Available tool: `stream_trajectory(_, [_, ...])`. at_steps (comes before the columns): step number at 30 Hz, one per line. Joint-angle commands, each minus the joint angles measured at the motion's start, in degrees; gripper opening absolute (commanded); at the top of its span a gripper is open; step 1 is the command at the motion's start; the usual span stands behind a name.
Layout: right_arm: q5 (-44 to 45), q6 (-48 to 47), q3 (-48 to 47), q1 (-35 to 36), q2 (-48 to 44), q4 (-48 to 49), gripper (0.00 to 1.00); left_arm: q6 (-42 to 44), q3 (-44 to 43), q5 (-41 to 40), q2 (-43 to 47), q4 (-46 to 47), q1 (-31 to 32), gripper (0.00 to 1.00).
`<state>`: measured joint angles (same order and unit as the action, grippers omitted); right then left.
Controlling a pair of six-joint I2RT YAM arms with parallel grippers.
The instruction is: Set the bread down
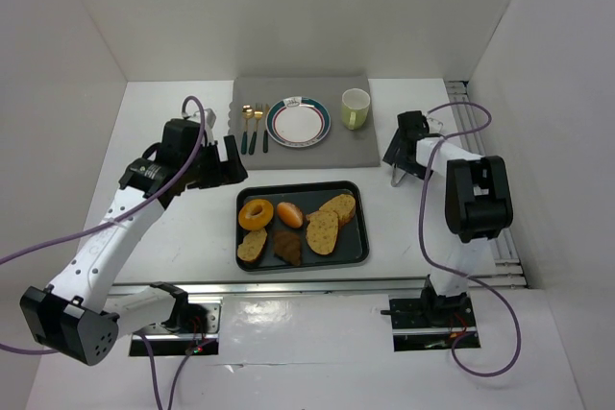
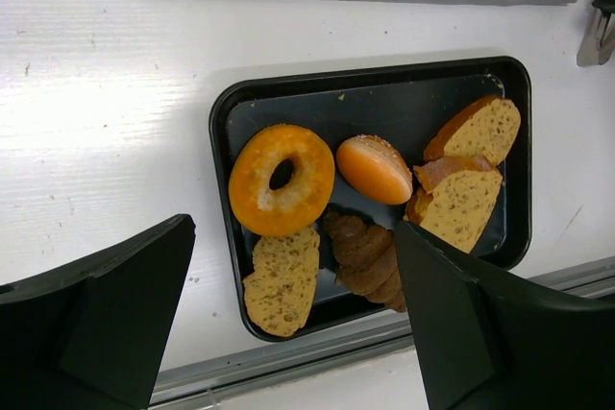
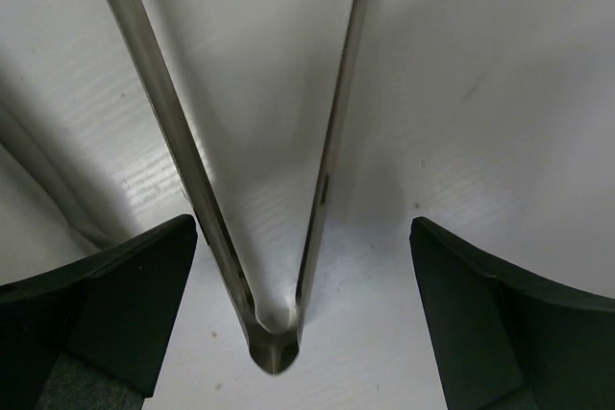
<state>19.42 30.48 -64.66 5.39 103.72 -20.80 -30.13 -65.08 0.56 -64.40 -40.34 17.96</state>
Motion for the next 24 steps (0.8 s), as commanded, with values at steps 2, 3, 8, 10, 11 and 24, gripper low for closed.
stream_trajectory(2, [0.08,-2.53,-5.03,-0.73,5.08,5.15,0.99,0.86,0.30,1.46,1.30,0.52,-0.29,0.98])
stream_trajectory(3, [0.09,-2.53,-6.16,-1.43,5.96,5.67,0.99,0.86,0.30,1.46,1.30,0.52,-0.29,0.98])
stream_trajectory(8, [0.62,-4.37,-7.32,-3.36,9.65,12.51,0.84,0.86,0.30,1.46,0.77,0.52,-0.29,0.98])
stream_trajectory(10, [-0.69,-4.38,-7.93,-4.15,11.32,13.67,0.74,0.86,0.30,1.46,0.77,0.52,-0.29,0.98])
stream_trajectory(11, [-0.70,-4.38,-7.93,-4.16,11.94,13.68,0.68,0.86,0.30,1.46,0.77,0.52,-0.29,0.98])
stream_trajectory(24, [-1.31,-4.37,-0.65,-1.79,-8.95,5.09,0.31,1.38,-0.84,1.99,-0.29,0.52,-0.29,0.97])
